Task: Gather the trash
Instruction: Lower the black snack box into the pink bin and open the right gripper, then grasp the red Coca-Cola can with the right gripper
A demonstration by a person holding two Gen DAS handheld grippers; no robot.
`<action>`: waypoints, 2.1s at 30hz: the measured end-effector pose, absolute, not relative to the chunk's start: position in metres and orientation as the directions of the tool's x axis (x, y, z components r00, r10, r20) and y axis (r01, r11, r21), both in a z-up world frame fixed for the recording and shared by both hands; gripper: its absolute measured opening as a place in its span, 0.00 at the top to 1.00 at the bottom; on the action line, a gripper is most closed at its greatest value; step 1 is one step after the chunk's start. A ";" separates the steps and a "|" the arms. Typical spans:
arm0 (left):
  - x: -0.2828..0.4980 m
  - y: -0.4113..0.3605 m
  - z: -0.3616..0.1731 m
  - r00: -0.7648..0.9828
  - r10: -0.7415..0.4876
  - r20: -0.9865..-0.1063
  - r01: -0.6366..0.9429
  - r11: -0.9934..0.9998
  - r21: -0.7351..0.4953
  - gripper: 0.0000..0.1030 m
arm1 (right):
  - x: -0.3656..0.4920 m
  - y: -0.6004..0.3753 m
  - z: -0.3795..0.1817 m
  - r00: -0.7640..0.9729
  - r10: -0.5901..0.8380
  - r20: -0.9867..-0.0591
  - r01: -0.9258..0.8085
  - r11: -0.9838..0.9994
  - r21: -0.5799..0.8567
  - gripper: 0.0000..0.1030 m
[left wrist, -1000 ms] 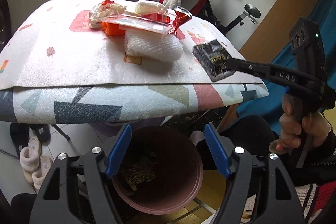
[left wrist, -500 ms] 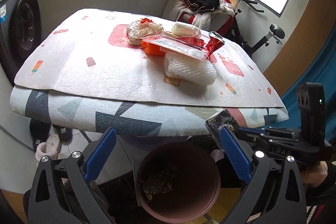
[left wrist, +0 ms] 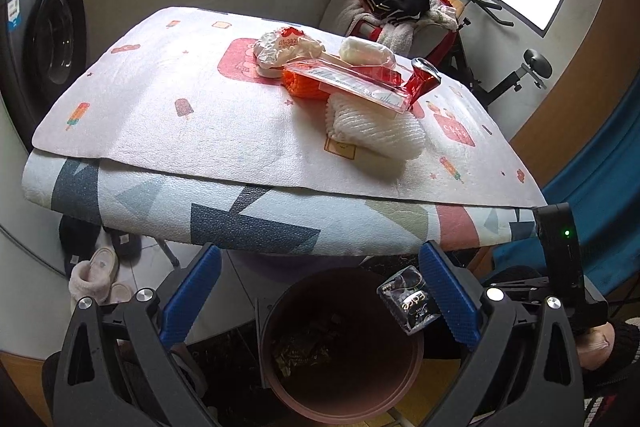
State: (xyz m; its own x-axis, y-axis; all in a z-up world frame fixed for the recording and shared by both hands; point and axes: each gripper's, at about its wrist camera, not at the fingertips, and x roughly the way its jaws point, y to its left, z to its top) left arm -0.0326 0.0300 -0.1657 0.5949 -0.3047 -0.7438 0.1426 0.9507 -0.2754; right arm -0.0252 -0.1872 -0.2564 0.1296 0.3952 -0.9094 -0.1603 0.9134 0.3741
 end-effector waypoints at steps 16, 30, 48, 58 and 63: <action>-0.028 0.034 -0.170 0.584 -0.316 -0.747 0.131 0.946 -0.298 0.06 | -0.019 -0.185 -0.222 0.308 0.354 -0.883 -0.257 0.925 0.281 0.06; -0.015 0.033 -0.160 0.651 -0.165 -0.741 0.129 0.986 -0.105 0.06 | 0.010 -0.215 -0.182 0.555 0.240 -0.796 -0.240 0.963 0.122 0.05; 0.060 0.064 -0.158 0.624 -0.200 -0.756 0.053 0.975 -0.214 0.06 | 0.136 -0.246 -0.172 0.619 0.170 -0.767 -0.167 0.982 0.083 0.06; 0.091 0.064 -0.169 0.579 -0.251 -0.776 0.011 0.954 -0.301 0.06 | 0.215 -0.252 -0.193 0.626 0.178 -0.760 -0.051 0.981 0.187 0.29; 0.105 0.059 -0.171 0.573 -0.256 -0.779 -0.001 0.950 -0.312 0.06 | 0.231 -0.255 -0.209 0.595 0.160 -0.788 -0.019 0.983 0.185 0.59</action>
